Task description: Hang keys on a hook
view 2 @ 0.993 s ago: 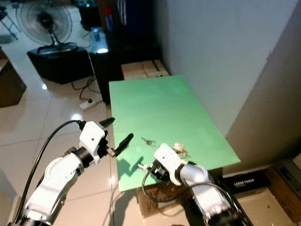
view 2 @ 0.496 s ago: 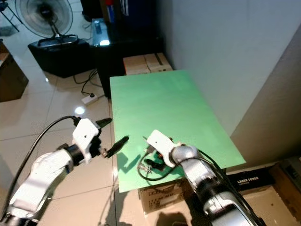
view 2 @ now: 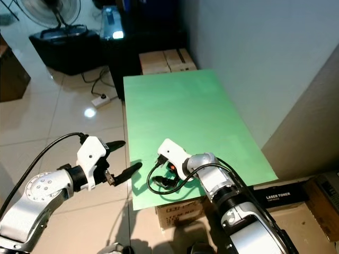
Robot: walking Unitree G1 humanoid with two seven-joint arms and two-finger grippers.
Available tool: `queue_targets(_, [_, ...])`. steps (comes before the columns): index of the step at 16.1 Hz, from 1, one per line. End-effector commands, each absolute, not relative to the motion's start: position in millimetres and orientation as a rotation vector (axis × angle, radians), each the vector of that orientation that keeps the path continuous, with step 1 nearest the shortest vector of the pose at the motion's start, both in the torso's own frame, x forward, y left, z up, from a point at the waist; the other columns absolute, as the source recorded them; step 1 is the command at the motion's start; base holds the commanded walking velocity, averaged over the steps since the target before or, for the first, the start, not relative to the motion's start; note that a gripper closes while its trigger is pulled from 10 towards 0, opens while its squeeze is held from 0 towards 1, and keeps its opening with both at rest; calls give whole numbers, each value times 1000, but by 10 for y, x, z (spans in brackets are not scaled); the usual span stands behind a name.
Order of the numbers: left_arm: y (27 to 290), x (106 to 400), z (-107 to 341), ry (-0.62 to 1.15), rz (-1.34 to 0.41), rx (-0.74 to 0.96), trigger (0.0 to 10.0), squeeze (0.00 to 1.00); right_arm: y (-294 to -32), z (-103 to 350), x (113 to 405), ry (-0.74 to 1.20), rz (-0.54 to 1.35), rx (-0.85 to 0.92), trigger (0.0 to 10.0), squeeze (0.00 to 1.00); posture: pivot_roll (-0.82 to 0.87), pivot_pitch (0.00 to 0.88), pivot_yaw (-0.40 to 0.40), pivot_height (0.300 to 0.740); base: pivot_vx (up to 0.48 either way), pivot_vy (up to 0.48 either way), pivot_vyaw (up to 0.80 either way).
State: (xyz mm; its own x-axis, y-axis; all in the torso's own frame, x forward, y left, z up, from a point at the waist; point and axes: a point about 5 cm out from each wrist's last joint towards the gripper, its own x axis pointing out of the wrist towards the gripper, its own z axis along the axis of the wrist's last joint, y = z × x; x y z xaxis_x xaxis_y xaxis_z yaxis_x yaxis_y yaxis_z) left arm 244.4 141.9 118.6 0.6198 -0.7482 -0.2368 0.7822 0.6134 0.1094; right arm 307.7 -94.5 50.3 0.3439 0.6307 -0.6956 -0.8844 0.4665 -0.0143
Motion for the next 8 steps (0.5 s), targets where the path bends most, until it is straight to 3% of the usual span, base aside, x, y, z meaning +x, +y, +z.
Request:
queue_targets(1, [1431,2408,1196,203,-915,206,10000,0,-900,553,3093,684,1059,-437,10000,0,4,164,57,740,0,0,0])
queue_targets(8, [1455,2326,1183,274,-963,195,10000,0,-888,380,3014,824,1051,-539,10000,0,3,174,64,740,0,0,0])
